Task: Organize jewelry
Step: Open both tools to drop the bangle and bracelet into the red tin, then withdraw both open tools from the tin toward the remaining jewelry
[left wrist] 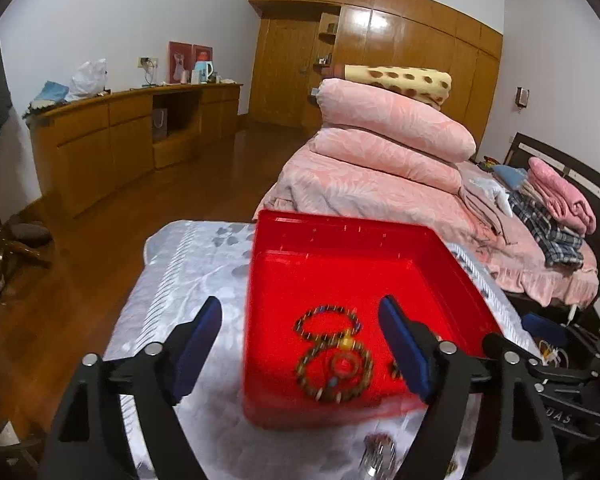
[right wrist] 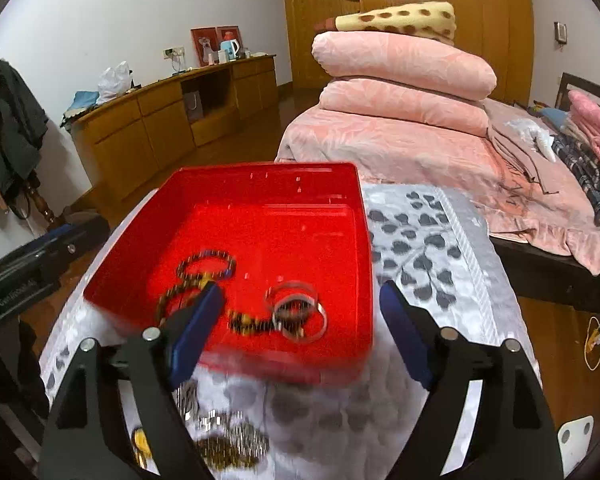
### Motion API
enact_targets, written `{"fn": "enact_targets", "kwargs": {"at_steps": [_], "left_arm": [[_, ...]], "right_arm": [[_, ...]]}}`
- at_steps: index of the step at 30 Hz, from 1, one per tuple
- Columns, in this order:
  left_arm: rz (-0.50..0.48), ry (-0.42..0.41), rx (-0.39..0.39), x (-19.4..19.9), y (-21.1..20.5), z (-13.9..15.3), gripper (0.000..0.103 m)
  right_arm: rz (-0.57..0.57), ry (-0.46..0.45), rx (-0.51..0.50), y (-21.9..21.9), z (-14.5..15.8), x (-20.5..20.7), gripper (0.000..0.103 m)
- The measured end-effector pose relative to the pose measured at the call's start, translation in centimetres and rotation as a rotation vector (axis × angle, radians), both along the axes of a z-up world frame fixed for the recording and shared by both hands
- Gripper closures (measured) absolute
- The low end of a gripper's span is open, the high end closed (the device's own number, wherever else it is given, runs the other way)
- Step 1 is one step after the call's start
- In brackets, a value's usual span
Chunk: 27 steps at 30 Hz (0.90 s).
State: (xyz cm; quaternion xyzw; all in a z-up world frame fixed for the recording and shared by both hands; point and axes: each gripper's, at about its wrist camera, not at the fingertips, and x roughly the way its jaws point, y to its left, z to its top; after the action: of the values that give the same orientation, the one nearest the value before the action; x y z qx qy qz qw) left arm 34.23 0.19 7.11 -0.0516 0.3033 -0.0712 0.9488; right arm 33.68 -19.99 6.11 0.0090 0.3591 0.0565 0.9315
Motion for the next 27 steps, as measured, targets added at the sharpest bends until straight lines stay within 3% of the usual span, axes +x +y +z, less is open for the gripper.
{"fn": "enact_targets", "kwargs": {"at_steps": [5, 19, 27], "left_arm": [[-0.007, 0.010, 0.046, -3.2, 0.4, -1.4, 0.013], [-0.017, 0.113, 0.082, -8.7, 1.0, -5.4, 0.013], [-0.037, 0.133, 0.085, -11.7, 0.2, -6.1, 0.013]], "right_arm": [[0.019, 0.029, 0.005, 0.2, -1.4, -3.0, 0.023], [0.046, 0.102, -0.014, 1.3, -4.7, -8.6, 0.023], [0.037, 0.121, -0.017, 1.1, -5.5, -10.3, 0.023]]}}
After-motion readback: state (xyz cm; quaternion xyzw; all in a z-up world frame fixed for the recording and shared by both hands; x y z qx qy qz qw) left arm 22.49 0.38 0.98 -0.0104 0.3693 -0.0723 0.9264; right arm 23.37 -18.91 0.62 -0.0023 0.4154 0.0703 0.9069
